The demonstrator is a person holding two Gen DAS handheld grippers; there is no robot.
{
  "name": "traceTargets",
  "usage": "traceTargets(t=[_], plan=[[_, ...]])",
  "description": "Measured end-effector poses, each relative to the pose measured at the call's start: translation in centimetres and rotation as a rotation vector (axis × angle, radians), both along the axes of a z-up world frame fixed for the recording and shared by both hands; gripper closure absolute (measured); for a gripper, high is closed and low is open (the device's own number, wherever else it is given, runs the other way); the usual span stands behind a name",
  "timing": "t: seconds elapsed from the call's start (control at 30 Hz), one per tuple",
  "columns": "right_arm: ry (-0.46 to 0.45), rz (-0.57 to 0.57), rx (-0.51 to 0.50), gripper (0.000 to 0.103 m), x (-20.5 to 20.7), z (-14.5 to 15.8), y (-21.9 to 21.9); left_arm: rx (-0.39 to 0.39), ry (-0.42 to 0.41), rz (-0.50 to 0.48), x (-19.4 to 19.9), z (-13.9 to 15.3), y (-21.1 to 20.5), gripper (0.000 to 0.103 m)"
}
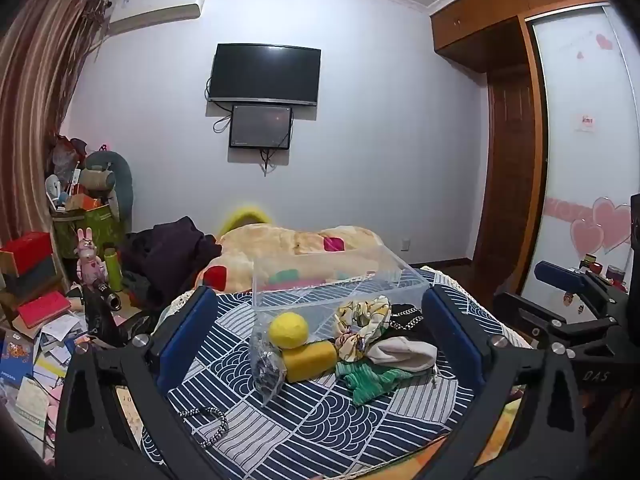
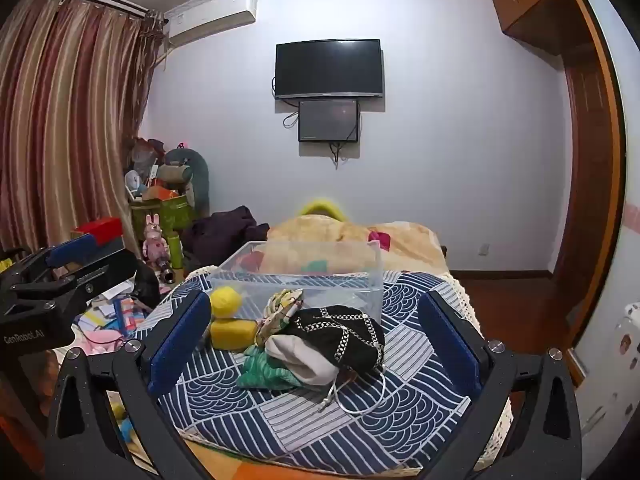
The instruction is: Organize soft objects
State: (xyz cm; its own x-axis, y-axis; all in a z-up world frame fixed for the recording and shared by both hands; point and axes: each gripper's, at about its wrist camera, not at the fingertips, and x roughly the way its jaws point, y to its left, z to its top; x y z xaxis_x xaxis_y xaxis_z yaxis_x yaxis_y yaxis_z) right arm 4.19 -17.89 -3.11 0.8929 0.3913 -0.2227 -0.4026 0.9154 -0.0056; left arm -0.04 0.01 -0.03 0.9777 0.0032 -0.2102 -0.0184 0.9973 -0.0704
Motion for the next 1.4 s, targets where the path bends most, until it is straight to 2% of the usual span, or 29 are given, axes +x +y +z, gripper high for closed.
traceTargets(t=[1.4], plan=[[-0.025,0.002,0.009,0.0,-0.75,0.48,-0.03,0.023,-0.017,0.009,-0.64,0.31,-0.18,0.0]])
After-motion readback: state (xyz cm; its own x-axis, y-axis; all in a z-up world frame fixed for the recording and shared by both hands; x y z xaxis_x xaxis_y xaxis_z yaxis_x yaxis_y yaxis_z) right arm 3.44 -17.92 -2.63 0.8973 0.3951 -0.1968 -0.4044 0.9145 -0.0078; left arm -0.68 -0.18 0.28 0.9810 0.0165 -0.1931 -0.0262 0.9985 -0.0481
